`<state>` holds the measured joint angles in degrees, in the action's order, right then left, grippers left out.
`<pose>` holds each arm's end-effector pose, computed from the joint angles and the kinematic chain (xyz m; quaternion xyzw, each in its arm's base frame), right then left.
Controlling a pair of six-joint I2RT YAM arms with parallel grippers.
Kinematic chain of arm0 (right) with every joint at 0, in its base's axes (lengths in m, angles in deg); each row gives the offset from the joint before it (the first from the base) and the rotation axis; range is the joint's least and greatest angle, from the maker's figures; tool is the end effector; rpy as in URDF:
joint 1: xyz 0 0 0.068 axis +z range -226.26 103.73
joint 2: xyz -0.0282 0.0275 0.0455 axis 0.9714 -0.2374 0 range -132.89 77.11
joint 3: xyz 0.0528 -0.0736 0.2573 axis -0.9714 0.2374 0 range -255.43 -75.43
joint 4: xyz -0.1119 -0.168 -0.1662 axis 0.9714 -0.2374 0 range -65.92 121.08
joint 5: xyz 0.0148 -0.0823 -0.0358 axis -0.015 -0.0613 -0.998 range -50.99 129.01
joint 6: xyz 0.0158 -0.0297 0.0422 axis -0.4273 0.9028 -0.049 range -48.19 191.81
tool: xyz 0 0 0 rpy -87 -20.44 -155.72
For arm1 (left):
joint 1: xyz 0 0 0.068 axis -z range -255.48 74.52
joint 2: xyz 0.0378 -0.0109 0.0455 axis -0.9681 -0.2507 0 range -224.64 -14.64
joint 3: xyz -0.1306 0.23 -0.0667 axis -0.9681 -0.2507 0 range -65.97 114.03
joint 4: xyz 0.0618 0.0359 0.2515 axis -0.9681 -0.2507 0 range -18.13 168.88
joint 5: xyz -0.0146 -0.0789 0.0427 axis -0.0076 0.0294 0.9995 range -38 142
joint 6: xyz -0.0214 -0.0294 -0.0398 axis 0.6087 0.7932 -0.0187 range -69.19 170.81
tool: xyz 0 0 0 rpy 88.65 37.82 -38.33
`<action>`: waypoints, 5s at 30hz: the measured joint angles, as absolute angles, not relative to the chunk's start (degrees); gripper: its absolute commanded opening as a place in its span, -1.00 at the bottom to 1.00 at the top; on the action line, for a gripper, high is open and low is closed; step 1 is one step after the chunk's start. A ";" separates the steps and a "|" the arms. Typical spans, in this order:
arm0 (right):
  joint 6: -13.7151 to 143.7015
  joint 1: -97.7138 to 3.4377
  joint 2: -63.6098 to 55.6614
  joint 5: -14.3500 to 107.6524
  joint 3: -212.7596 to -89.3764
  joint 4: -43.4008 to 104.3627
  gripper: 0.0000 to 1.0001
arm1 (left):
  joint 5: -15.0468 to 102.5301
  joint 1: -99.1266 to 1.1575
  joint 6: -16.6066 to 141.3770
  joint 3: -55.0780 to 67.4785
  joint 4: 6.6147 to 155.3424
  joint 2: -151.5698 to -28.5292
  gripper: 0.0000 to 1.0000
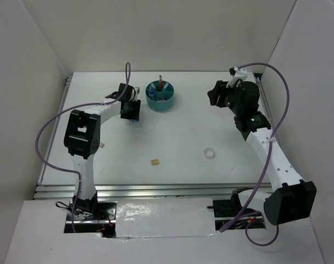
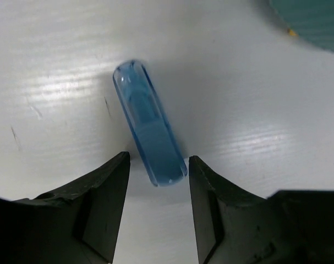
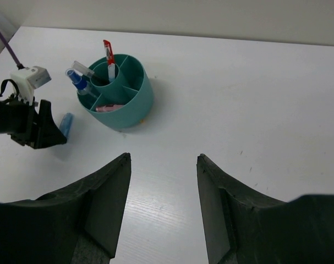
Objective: Sort the stationery into containers
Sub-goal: Pick up the pen from the center of the board, then place the pen in the storage box.
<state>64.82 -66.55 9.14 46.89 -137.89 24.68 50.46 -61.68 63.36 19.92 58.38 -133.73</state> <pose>0.2727 0.0518 0.3718 -0.0617 0.7736 0.1441 0.6140 0.4379 -0.1086 0.1719 0.0145 0.9500 -0.0836 0.3004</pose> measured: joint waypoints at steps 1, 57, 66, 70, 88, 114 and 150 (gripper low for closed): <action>64.89 -66.53 9.14 47.02 -137.89 24.66 0.17 | 50.64 -61.68 63.12 21.12 58.43 -134.58 0.20; 30.12 -48.10 -13.59 74.32 -146.92 33.14 -0.06 | 37.11 -44.79 64.26 -4.06 73.31 -90.21 -1.00; 31.34 -48.01 -13.59 73.71 -146.46 32.79 -0.61 | 37.68 -44.59 64.21 -2.81 72.88 -90.19 -0.95; 32.13 -48.01 -13.57 73.71 -146.46 32.77 -1.00 | 38.13 -44.74 64.08 -2.07 71.56 -90.26 0.26; 42.31 -52.39 -22.64 32.79 -164.10 28.57 -1.00 | 45.35 -61.77 68.74 -0.61 70.71 -90.43 0.99; 43.08 -48.91 -38.59 25.73 -169.65 31.11 -0.97 | 37.39 -75.21 73.29 -3.88 71.19 -94.37 0.98; 85.20 -60.10 -7.38 54.50 -152.56 1.38 -0.50 | 21.15 -80.19 51.65 -6.38 63.96 -85.97 0.99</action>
